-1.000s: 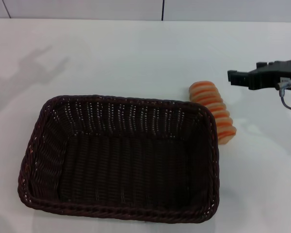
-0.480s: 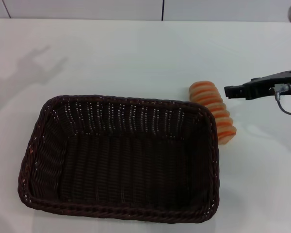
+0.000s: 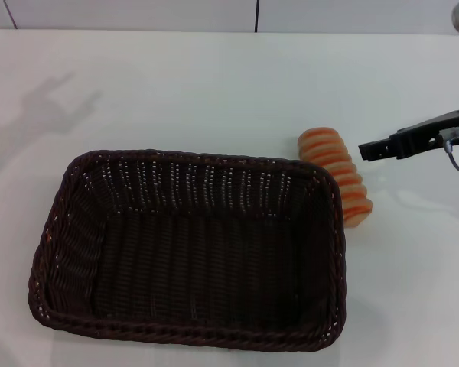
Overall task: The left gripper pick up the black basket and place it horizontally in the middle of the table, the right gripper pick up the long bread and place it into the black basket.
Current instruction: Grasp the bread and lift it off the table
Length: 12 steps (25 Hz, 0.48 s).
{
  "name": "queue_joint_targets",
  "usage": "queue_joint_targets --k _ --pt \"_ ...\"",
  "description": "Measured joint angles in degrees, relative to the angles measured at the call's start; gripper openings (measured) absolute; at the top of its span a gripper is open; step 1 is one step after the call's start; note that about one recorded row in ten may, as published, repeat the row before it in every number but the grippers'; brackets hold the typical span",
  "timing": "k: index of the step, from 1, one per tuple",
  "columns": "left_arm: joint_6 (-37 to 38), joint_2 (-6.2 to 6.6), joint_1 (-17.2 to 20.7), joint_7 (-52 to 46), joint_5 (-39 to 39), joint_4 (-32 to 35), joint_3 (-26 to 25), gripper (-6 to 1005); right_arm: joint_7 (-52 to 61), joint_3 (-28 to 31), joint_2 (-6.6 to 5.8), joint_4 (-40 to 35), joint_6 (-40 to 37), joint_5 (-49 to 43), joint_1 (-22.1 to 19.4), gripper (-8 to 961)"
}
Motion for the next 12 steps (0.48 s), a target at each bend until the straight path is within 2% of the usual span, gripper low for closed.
queue_joint_targets --k 4,12 --pt "-0.15 0.00 0.02 0.00 -0.01 -0.25 -0.20 666 -4.28 2.27 -0.11 -5.19 1.52 1.02 3.26 722" --pt "-0.33 0.00 0.24 0.00 -0.06 -0.41 -0.29 665 -7.81 2.45 0.11 -7.09 3.20 4.20 3.82 723"
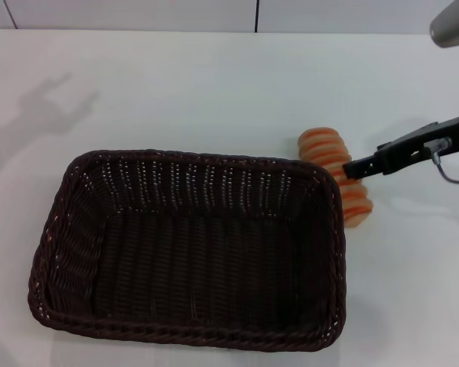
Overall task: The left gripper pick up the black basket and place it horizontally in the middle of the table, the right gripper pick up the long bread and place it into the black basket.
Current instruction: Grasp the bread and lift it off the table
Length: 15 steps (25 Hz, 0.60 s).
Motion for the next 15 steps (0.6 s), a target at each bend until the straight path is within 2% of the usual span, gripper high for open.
queue_joint_targets --k 11,15 --pt "-0.37 -0.16 0.30 0.00 -0.27 -0.02 -0.10 666 -1.70 -0.49 0.03 -2.43 0.97 1.36 0.02 723" --pt "-0.77 -0.18 0.77 0.00 -0.72 -0.02 -0.22 666 -3.23 -0.13 -0.11 -5.53 0.80 1.23 1.02 723"
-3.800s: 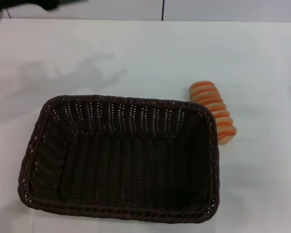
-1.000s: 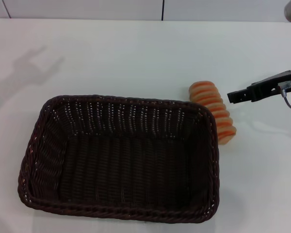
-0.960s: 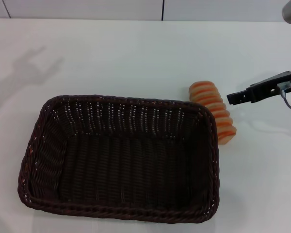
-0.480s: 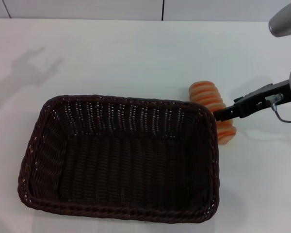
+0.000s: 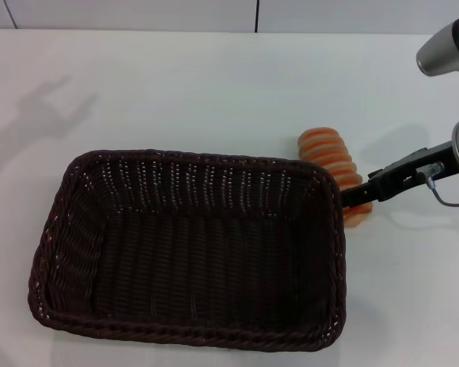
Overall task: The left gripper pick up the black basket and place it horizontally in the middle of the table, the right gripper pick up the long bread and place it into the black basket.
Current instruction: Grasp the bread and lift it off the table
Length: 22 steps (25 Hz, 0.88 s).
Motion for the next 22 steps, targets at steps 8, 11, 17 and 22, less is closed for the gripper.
queue_joint_targets --k 8,11,17,22 --pt "-0.68 0.02 0.74 0.74 -1.24 0.28 -0.03 665 -1.04 0.32 -0.26 -3.59 -1.55 -0.13 1.17 723" --pt "-0.75 0.07 1.00 1.13 -1.65 0.45 -0.03 665 -1.79 0.41 -0.28 -4.98 -2.29 -0.14 1.66 722" --pt "-0.78 0.16 1.08 1.22 -1.70 0.54 0.02 666 -3.26 0.37 -0.07 -9.23 -3.94 0.01 3.47 718" --pt "-0.97 0.18 1.10 1.30 -1.68 0.64 0.09 665 -3.35 -0.01 0.01 -10.35 -4.32 -0.01 4.00 710"
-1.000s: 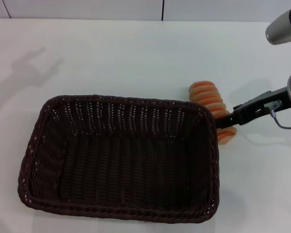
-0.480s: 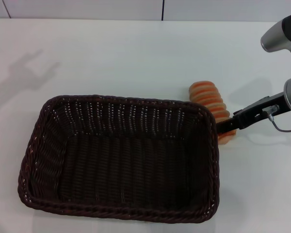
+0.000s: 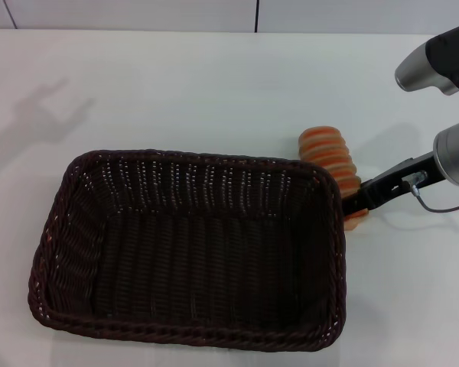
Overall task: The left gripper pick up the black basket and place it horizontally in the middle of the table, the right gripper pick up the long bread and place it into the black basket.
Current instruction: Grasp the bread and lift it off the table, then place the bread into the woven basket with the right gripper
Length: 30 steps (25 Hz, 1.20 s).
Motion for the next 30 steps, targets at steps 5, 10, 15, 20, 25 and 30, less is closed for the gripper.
queue_joint_targets --k 5,10,15,20,25,30 --pt "-0.01 0.00 0.00 0.07 0.03 0.00 -0.10 665 -0.01 -0.78 0.12 1.98 0.09 -0.09 -0.39 701" --pt "-0.01 0.00 0.00 0.10 0.07 0.08 -0.12 666 -0.01 -0.89 0.10 1.77 -0.01 -0.17 -0.12 657" --pt "-0.01 0.00 0.00 0.11 0.08 0.08 -0.12 665 0.22 0.22 0.03 2.64 -1.00 -1.38 -0.47 526" --pt "0.00 0.00 -0.07 0.11 0.08 0.08 -0.12 666 1.50 4.33 0.30 9.79 -4.67 -2.59 -3.66 479" --pt "0.28 0.00 -0.29 0.11 0.05 0.17 -0.11 666 1.25 2.81 0.39 20.69 -7.87 1.25 -8.48 430" --pt "0.42 0.00 -0.55 0.11 0.06 0.52 -0.12 666 1.06 -4.72 0.44 31.80 -8.62 3.70 -12.72 391"
